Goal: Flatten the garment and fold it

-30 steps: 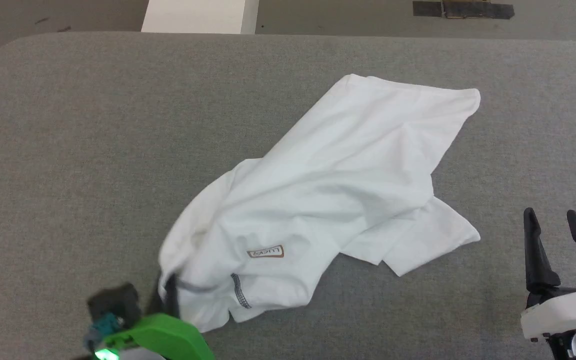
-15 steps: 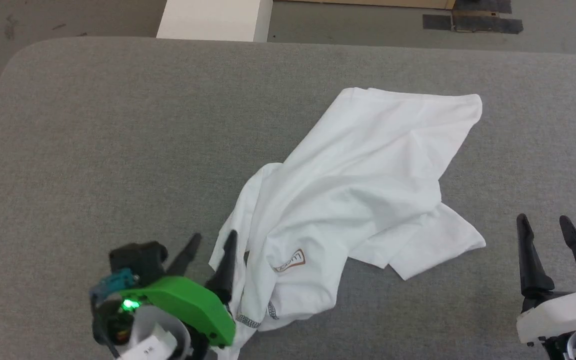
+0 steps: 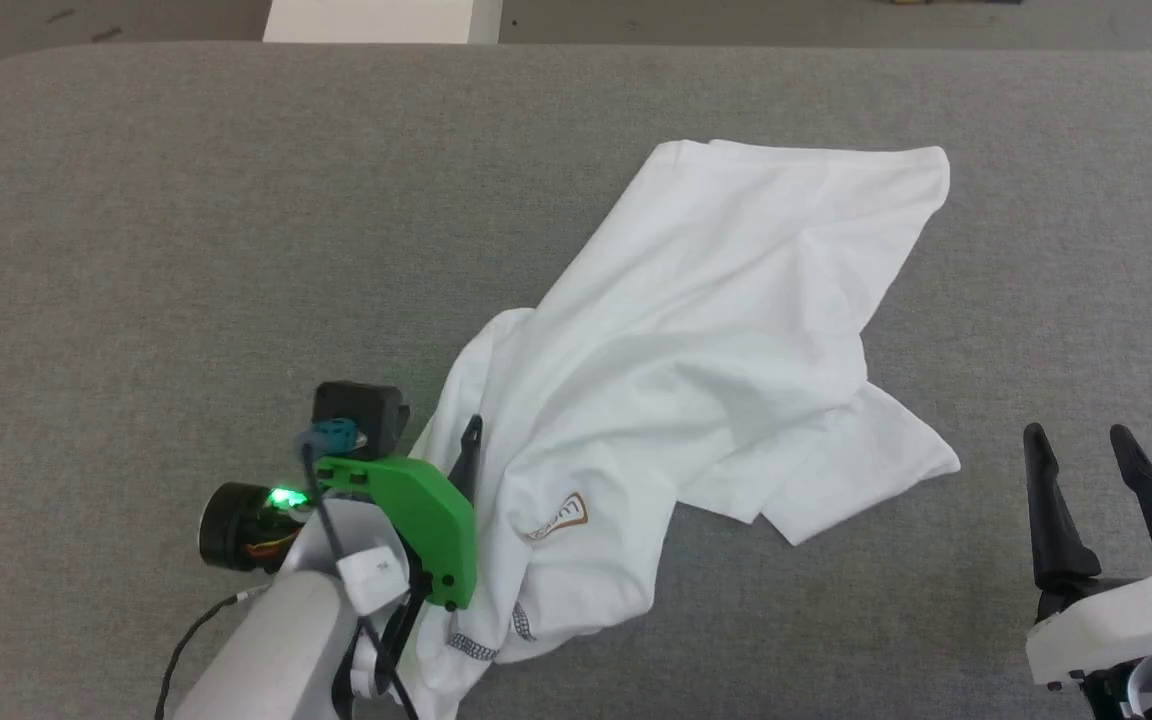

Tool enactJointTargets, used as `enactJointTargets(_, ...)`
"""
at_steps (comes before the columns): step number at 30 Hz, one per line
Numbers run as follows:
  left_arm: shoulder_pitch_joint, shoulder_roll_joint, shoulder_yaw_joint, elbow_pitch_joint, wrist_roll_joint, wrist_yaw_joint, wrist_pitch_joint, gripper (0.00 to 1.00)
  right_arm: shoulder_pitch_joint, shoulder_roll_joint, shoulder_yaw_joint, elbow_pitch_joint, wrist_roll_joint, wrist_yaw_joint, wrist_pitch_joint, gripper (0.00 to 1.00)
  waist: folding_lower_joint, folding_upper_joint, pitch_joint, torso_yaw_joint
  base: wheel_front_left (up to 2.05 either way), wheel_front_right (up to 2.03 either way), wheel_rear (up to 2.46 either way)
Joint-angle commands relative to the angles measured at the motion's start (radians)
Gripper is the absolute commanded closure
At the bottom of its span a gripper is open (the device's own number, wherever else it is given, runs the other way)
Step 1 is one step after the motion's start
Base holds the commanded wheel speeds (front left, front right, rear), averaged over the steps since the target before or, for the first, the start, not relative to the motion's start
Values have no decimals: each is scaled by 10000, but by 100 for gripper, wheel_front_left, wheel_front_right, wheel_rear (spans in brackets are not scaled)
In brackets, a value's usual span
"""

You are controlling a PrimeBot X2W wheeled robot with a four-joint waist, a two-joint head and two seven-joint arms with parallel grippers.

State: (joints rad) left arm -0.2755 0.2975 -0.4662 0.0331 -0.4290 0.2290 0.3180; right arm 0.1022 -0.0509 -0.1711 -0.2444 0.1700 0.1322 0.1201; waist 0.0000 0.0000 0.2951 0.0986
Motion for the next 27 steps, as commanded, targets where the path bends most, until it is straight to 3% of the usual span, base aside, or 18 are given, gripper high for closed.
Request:
enactJointTargets(1, -288, 8, -81, 368, 147, -100, 121, 0, -148, 7, 9, -57, -85, -15, 20, 0, 0, 0, 96, -87, 0, 0, 0)
enactJointTargets(2, -372, -27, -117, 608, 134, -130, 175, 16, -159, 7, 11, -59, -85, -15, 23, 0, 0, 0, 114, -99, 0, 0, 0)
enactJointTargets(4, -549, -85, -150, 1105, 115, -188, 181, 100, -188, 7, 15, -59, -82, -15, 29, 0, 0, 0, 151, -123, 0, 0, 0)
enactJointTargets(8, -848, -174, -102, 1704, 34, -382, -210, 100, -247, 7, 22, -10, -45, -15, 13, 0, 0, 0, 138, -146, 0, 0, 0)
enactJointTargets(13, -1061, -374, 734, 1104, -368, -150, -1395, 100, -214, 7, -84, 78, 8, -15, -45, 0, 0, 0, -56, 0, 0, 0, 0)
enactJointTargets(14, -1089, -256, 1444, 108, -484, 253, -1959, 100, -168, 7, -97, 121, 30, -15, -78, 0, 0, 0, -185, 135, 0, 0, 0)
enactJointTargets(20, -563, 195, 3205, -1984, -713, 1310, -2616, 100, -155, 7, -94, 116, 64, -15, -96, 0, 0, 0, -194, 312, 0, 0, 0)
enactJointTargets(27, 777, 240, 5399, -2256, -1216, 2268, -3669, 100, -217, 7, -88, 41, 12, -15, -59, 0, 0, 0, 76, 363, 0, 0, 0)
